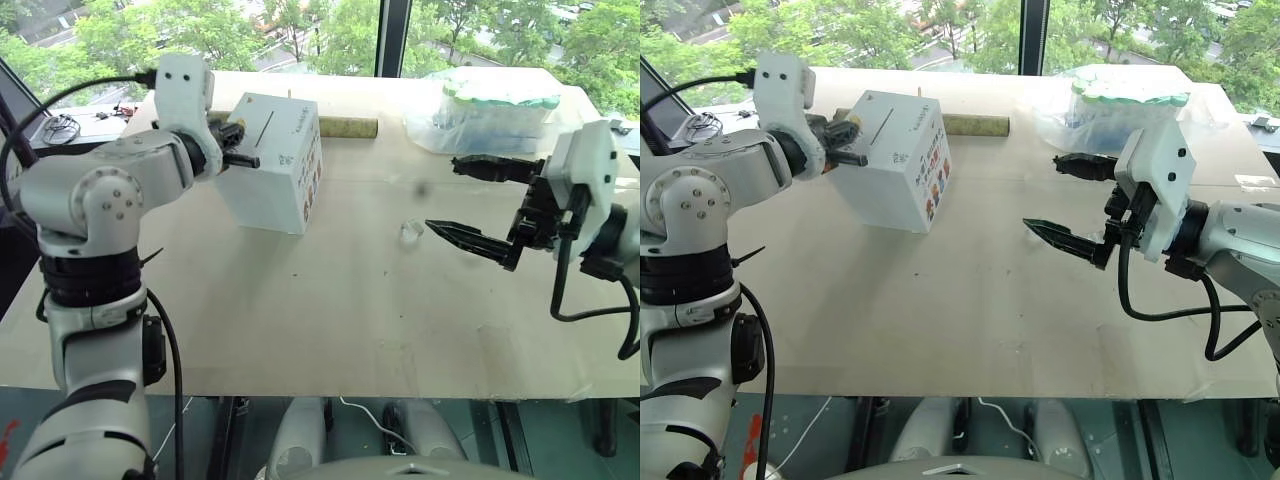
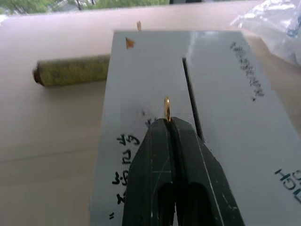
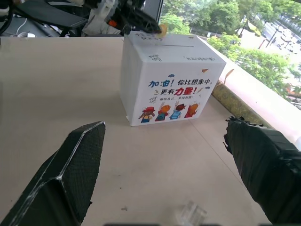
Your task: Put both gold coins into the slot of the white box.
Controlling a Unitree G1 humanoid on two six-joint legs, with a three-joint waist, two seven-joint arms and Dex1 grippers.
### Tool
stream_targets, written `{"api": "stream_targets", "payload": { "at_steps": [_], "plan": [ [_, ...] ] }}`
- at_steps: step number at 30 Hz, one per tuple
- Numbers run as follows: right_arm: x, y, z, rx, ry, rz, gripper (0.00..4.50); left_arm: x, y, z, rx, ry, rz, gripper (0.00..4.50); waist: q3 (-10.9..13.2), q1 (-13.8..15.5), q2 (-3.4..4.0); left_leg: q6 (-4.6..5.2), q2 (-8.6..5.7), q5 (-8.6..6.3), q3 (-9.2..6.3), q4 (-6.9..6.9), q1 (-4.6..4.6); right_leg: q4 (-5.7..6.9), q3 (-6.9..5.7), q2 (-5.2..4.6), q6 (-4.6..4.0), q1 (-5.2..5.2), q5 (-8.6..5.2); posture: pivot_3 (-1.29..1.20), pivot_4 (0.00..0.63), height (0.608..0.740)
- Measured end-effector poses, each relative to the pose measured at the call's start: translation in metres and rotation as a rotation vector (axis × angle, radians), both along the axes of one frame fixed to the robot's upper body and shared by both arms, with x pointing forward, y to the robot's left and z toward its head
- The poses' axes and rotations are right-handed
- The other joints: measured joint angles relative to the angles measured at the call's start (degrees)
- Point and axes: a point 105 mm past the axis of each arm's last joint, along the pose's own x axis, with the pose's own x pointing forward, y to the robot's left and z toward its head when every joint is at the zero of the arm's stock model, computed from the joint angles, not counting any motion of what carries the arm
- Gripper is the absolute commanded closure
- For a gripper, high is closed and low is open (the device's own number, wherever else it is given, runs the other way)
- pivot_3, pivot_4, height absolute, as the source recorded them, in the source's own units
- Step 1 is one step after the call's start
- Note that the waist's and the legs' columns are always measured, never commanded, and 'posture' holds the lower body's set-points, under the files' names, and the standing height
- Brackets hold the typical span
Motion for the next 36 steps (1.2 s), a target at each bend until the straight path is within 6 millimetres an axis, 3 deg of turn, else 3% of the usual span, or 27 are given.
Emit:
{"api": "stream_targets", "payload": {
  "at_steps": [9,23,26,27,28,29,30,34,36],
  "plan": [
    [-0.005,0.005,-0.002,0.009,-0.015,-0.020,0.08,0.008,-0.015,0.004,-0.063,0.100,-0.146,4.50,0.00,0.25,0.00,0.00,-0.03,0.00,0.00,0.06,0.00,-0.01,-0.02,-0.06,0.00,0.05,0.00,0.00,0.150,0.740],
    [-0.007,0.007,-0.002,0.031,-0.017,-0.034,0.08,0.017,-0.023,0.002,0.061,0.126,-0.129,4.50,0.00,0.32,0.00,0.01,-0.03,0.00,-0.09,0.20,0.03,0.08,-0.09,-0.04,0.00,0.13,0.00,0.00,0.150,0.740],
    [-0.007,0.007,-0.002,0.033,-0.016,-0.036,0.00,0.019,-0.027,0.002,0.080,0.121,-0.146,3.66,0.00,0.32,0.00,0.02,-0.03,-0.01,-0.10,0.28,0.00,0.10,-0.10,-0.04,0.00,0.13,0.00,0.00,0.150,0.740],
    [-0.007,0.007,-0.003,0.033,-0.011,-0.037,0.00,0.020,-0.030,0.002,0.076,0.114,-0.162,3.14,0.00,0.31,0.00,0.03,-0.03,-0.01,-0.09,0.33,-0.03,0.10,-0.10,-0.05,0.00,0.13,0.00,0.00,0.150,0.740],
    [-0.007,0.007,-0.004,0.033,-0.009,-0.037,0.00,0.020,-0.031,0.003,0.074,0.113,-0.167,3.04,0.00,0.27,0.00,0.03,-0.03,-0.01,-0.08,0.33,-0.04,0.09,-0.08,-0.05,0.00,0.13,0.00,0.00,0.150,0.740],
    [-0.008,0.008,-0.004,0.033,-0.009,-0.037,0.00,0.019,-0.032,0.003,0.066,0.106,-0.179,2.25,0.00,0.16,0.00,0.02,-0.03,-0.01,-0.06,0.33,-0.05,0.08,-0.05,-0.05,0.00,0.12,0.00,0.00,0.150,0.740],
    [-0.008,0.008,-0.005,0.033,-0.004,-0.037,0.00,0.018,-0.032,0.004,0.059,0.100,-0.180,2.03,0.00,0.08,0.00,0.02,-0.02,-0.01,-0.06,0.33,-0.05,0.07,-0.05,-0.05,0.00,0.12,0.00,0.00,0.150,0.740],
    [-0.008,0.004,-0.014,0.038,0.036,-0.054,0.00,0.005,-0.025,0.013,-0.037,0.020,-0.235,2.03,0.01,-0.58,-0.01,0.01,0.03,0.00,-0.05,0.29,-0.07,0.07,-0.03,-0.04,0.00,0.08,0.00,0.00,0.150,0.740],
    [-0.007,0.001,-0.017,0.042,0.047,-0.078,0.00,-0.012,-0.026,0.021,-0.108,-0.066,-0.344,2.03,0.01,-0.81,-0.01,0.00,0.04,0.00,-0.01,0.27,-0.06,0.05,0.00,-0.06,-0.01,0.07,0.00,0.00,0.150,0.740]
  ]
}}
